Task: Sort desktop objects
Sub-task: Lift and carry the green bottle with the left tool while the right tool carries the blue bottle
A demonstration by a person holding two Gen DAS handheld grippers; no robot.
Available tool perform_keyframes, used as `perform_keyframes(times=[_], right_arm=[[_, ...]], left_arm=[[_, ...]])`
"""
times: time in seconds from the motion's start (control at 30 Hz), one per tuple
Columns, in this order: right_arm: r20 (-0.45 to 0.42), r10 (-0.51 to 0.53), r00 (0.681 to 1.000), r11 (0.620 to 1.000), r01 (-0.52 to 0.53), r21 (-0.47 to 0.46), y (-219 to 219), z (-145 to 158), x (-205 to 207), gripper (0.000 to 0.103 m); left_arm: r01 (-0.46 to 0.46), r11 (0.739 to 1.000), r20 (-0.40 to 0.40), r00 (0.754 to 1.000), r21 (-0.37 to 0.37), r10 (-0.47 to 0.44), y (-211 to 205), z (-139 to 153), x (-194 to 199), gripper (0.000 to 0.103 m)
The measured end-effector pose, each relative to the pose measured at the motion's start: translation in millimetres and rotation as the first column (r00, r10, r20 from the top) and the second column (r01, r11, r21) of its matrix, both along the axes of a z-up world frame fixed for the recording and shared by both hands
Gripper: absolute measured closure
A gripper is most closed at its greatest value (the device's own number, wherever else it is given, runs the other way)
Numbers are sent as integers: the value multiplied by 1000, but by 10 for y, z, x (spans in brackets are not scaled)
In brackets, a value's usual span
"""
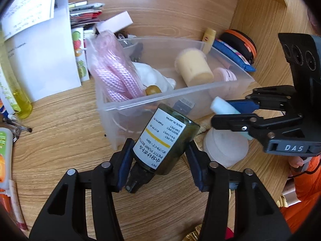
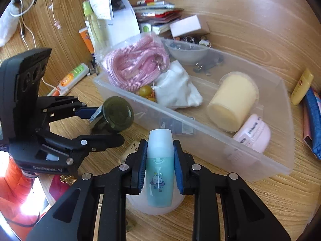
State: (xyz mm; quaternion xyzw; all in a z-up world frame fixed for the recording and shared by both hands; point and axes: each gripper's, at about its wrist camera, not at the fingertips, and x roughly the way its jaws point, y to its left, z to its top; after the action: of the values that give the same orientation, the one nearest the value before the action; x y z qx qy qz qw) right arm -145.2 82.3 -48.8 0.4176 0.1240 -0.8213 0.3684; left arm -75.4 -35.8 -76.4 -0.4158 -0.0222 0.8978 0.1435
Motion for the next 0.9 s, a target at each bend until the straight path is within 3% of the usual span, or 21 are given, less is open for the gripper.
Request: perform_keyframes(times=[0.47,0.9], right_arm=[[-45,-30,999,997,27,-75,200,297,129,81],[-111,-52,992,992,38,-117,329,540,172,81]], left_arm=[[-65,998,-94,993,0,65,33,255,232,54],[-89,996,-200,976,13,90,102,725,246,54]])
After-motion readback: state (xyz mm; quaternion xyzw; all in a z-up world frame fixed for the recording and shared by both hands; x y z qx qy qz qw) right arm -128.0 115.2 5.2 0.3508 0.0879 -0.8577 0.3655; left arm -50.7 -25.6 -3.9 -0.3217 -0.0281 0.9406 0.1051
